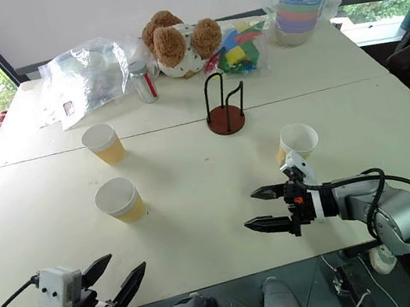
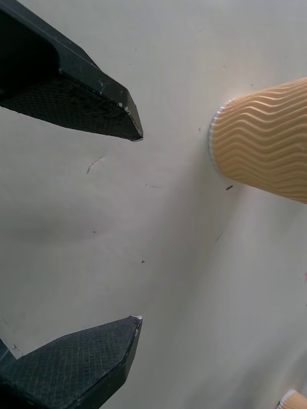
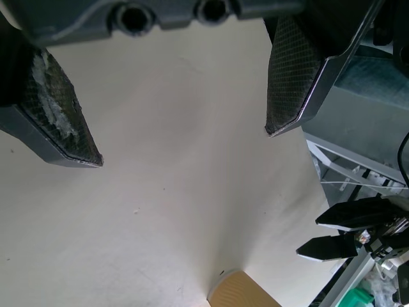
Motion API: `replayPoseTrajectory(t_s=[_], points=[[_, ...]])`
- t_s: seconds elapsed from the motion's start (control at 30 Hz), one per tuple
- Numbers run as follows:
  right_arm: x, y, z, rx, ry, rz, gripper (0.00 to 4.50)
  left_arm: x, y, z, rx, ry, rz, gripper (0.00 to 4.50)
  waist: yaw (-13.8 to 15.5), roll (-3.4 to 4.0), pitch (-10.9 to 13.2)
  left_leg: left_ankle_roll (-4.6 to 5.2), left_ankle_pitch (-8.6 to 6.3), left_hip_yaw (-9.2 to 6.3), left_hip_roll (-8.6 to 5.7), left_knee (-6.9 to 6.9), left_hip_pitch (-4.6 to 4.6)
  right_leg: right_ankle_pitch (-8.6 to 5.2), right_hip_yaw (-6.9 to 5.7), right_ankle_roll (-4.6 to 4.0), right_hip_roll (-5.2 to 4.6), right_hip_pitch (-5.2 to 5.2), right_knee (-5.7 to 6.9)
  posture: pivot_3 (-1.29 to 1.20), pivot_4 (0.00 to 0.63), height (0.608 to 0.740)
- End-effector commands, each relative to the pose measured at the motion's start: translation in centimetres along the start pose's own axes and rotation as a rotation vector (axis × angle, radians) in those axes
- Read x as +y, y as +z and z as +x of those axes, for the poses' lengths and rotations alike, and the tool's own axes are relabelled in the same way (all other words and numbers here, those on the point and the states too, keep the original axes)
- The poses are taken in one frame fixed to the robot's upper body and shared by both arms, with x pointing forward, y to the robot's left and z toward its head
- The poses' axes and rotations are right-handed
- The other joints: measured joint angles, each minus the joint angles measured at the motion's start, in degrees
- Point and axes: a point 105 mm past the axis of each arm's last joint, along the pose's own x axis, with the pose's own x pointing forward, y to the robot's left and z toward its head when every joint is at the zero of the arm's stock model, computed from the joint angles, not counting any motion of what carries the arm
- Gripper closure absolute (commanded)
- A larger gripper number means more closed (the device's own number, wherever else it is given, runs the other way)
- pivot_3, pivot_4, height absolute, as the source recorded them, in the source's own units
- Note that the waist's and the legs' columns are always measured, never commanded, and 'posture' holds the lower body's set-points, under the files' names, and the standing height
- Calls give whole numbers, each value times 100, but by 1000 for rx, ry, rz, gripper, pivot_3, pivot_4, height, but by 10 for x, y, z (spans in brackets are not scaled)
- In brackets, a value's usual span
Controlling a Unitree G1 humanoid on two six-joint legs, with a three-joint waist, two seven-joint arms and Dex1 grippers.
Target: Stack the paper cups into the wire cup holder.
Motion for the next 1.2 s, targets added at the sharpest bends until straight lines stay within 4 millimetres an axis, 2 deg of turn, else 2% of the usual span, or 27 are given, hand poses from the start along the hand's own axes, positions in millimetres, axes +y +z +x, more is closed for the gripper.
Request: replayPoseTrajectory(t_s=[0.03, 0.47, 0.63, 0.73, 0.77, 0.9, 0.97, 1.0, 1.07, 1.17, 1.2], points=[[2, 9, 0, -22, 9, -39, 64, -4, 8, 2, -25, -2, 35, 0, 4, 0, 0, 0, 0, 0, 0, 0, 0, 0, 0, 0, 0, 0, 0, 0, 150, 740], [1, 11, 4, -4, 28, -12, 64, -18, 21, 8, -44, -71, 29, 0, 7, -5, -7, 0, 0, 0, 0, 1, 4, 0, 1, 1, 4, 2, 6, 0, 150, 740], [4, 23, 6, -12, 61, -22, 64, -28, 30, 5, -50, -165, 21, 0, -9, -6, -9, 0, 0, 0, 1, 2, 5, 0, 1, 1, 2, 2, 8, 0, 150, 740], [7, 33, 6, -11, 67, -47, 64, -26, 33, 4, -29, -205, -47, 0, -2, -5, -10, 0, 1, -2, 2, 1, 6, 0, 2, 0, 2, 2, 10, 0, 150, 740], [9, 39, 7, -11, 84, -52, 64, -26, 39, 4, -25, -246, -44, 0, 1, -6, -10, 0, 0, -2, 2, 1, 7, 0, 2, 0, 1, 2, 11, 0, 150, 740], [30, 90, 2, -52, 186, -102, 64, -23, 82, -3, 8, -439, 49, 0, -11, -3, -8, -12, 8, -6, 2, 13, 9, 0, 2, -1, 1, -8, 46, 0, 150, 740], [32, 111, 0, -94, 189, -113, 64, -24, 94, -8, 45, -484, 82, 0, -27, -5, -10, -15, 10, -10, 4, 13, 16, 5, 3, -9, 0, -5, 50, 0, 150, 740], [30, 127, -2, -136, 179, -127, 64, -17, 105, -8, 57, -474, 130, 0, -37, -9, -10, -15, 10, -9, 3, 8, 21, 5, 3, -9, -1, -3, 46, 0, 150, 740], [18, 151, 0, -189, 89, -174, 64, -1, 130, -9, 45, -430, 207, 0, -39, -7, -9, -17, 10, -7, 3, 3, 24, 5, 4, -8, 3, -5, 51, 0, 150, 740], [-9, 163, 9, -156, -99, -243, 64, 18, 159, -12, 15, -368, 272, 0, -31, -7, -9, -22, 13, -5, 1, -3, 24, 5, -1, -7, 14, -13, 61, 0, 150, 740], [-20, 169, 12, -164, -160, -210, 64, 24, 168, -13, -1, -349, 290, 0, -36, -7, -9, -22, 13, -3, 0, -5, 24, 5, -5, -7, 16, -14, 61, 0, 150, 740]])
